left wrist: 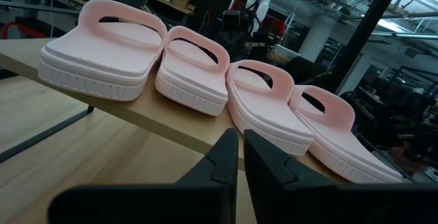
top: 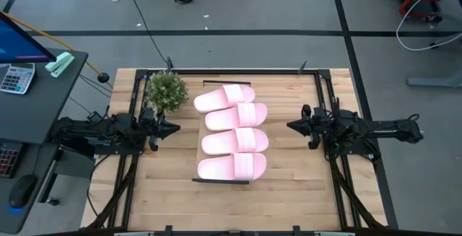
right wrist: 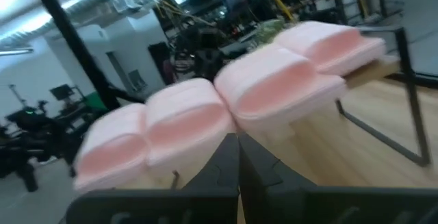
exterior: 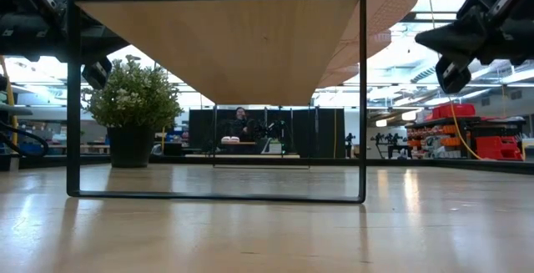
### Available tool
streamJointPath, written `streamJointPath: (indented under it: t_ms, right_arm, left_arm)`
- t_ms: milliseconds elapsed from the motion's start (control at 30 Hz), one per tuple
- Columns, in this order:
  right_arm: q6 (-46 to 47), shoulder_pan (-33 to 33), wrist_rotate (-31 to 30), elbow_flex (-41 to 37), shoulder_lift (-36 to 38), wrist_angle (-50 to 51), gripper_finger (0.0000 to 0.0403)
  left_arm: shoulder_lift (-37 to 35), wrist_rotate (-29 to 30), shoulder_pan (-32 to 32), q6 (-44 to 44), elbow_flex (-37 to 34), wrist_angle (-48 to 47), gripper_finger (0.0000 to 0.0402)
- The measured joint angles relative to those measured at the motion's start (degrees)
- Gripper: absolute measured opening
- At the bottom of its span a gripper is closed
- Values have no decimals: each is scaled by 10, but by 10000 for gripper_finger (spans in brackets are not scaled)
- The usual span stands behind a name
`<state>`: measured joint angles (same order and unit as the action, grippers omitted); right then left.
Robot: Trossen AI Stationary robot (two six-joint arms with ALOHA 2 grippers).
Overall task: Pick and place slides into the shelf
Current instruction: Return to Home Position
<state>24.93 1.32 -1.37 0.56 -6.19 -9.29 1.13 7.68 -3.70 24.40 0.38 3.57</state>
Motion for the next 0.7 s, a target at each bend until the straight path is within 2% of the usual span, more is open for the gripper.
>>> streamJointPath:
  t_ms: [167, 300, 533, 700]
  right_arm:
    - [-5, -41, -13, 0, 0, -1, 0]
    - [-52, -68, -44, 0, 0, 27, 0]
    - [-135, -71, -46, 0, -1, 59, 0]
    - [-146, -71, -46, 0, 0, 59, 0]
  left_arm:
    - [0, 0, 0, 0, 0, 0, 38]
    - [0, 0, 0, 0, 0, 0, 40]
    - [0, 0, 0, 0, 0, 0, 31]
    - [0, 0, 0, 0, 0, 0, 25]
